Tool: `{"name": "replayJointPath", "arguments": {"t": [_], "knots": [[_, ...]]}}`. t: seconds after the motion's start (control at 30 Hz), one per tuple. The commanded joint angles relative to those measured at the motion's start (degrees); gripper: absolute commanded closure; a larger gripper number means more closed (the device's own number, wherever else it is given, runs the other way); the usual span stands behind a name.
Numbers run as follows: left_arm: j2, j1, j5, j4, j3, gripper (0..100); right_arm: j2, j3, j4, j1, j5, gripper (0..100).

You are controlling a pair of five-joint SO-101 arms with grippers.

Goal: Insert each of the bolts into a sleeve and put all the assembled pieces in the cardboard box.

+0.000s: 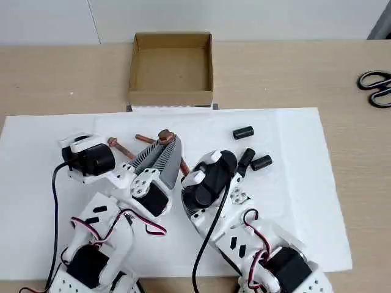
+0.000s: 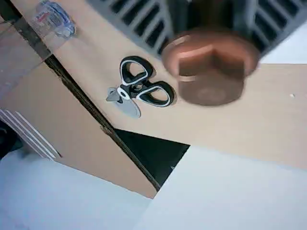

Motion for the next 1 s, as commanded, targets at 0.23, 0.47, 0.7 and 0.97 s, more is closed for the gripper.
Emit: {"name": "replayJointPath", "arguments": {"t": [0.23, 0.47, 0.7, 0.97], "knots": [[-0.88, 0.35, 0.09, 2.90, -1.89, 99, -0.84, -0.79, -1.71, 4.44, 1.14, 99.5], [-0.88, 4.48, 0.09, 3.08, -1.80, 99, -0.84, -0.88, -1.80, 4.09, 1.14, 99.5], [-0.79, 8.44, 0.00, 4.40, -1.45, 99, -0.40, -2.55, -1.80, 0.92, 1.14, 99.5], [-0.88, 8.53, -0.09, 16.18, -1.80, 99, -0.75, -2.73, -1.80, 0.92, 1.23, 99.5]]}}
